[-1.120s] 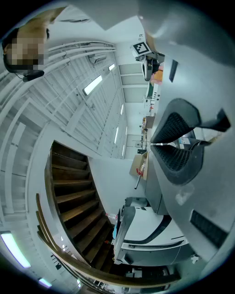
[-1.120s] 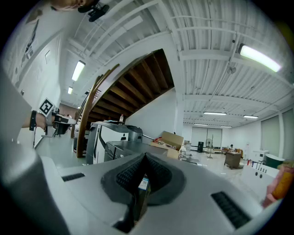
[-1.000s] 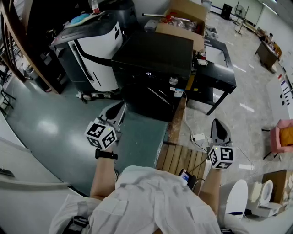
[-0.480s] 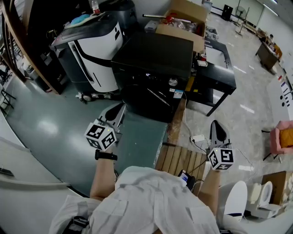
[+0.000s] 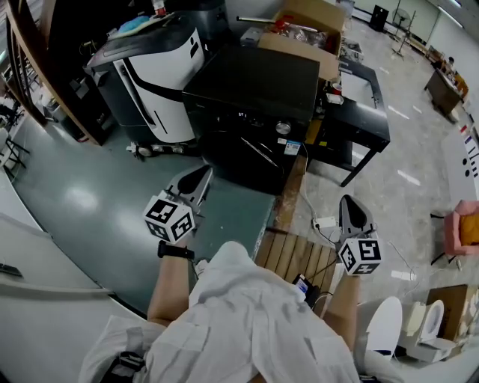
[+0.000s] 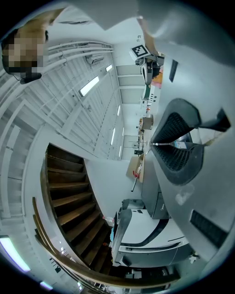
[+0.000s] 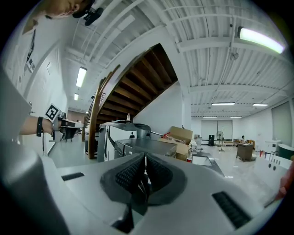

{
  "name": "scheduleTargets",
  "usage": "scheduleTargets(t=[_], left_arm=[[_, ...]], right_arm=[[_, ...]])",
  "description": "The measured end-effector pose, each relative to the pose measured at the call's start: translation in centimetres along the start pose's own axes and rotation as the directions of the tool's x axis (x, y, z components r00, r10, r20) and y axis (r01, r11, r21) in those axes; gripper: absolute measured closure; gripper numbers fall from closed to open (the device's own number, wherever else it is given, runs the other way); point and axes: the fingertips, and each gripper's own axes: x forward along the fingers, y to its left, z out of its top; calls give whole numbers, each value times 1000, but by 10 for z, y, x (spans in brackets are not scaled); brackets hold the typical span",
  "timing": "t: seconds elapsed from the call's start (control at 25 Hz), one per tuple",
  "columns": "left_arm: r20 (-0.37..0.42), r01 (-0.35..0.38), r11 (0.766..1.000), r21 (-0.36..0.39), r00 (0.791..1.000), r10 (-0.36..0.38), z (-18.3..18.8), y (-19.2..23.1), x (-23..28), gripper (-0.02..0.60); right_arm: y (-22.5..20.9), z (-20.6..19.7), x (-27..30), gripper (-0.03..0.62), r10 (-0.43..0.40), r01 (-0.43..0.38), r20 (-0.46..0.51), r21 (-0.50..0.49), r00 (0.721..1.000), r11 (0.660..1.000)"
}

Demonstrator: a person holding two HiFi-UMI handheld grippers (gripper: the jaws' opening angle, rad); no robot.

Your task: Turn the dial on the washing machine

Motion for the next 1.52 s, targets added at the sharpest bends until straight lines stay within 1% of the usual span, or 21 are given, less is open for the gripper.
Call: scheduleTargets(t=[0.08,0.2,0.32,0.48,0.6,0.76,1.04,1.36,1.52], left_arm=[[-6,-14,1000,-5,1000,14,-1,3,-4,565],[7,-42,999,-8,999,42,4,13,-7,565],[6,-54,998,-9,998,55,2,22,-4,565],[3,-43,999,-18,999,43,0,35,17,565],[0,-30,999,-32,1000,31,-4,47,39,565],[-25,-14,998,-55,1000,13,-22,65,63,565],[-67,-28,996,-90,997,22,-50,105,96,565],[-97,-5,993,-116,995,-7,-75,139,150,565],[-111,-17,992,-128,994,2,-89,158,170,565]], right_arm=[[4,-3,6,576,24,-24,-8,9,1000,1000],[10,-3,19,568,54,-53,-11,16,999,998],[16,-5,33,560,79,-79,-23,8,997,997],[14,-5,56,556,99,-98,-38,10,994,995],[11,-8,80,556,114,-114,-66,11,991,993],[6,-18,115,543,116,-114,-93,24,989,993],[7,-36,182,479,151,-148,-141,36,978,988],[13,-62,264,433,207,-202,-225,45,952,978],[17,-77,301,413,230,-224,-257,53,939,973]])
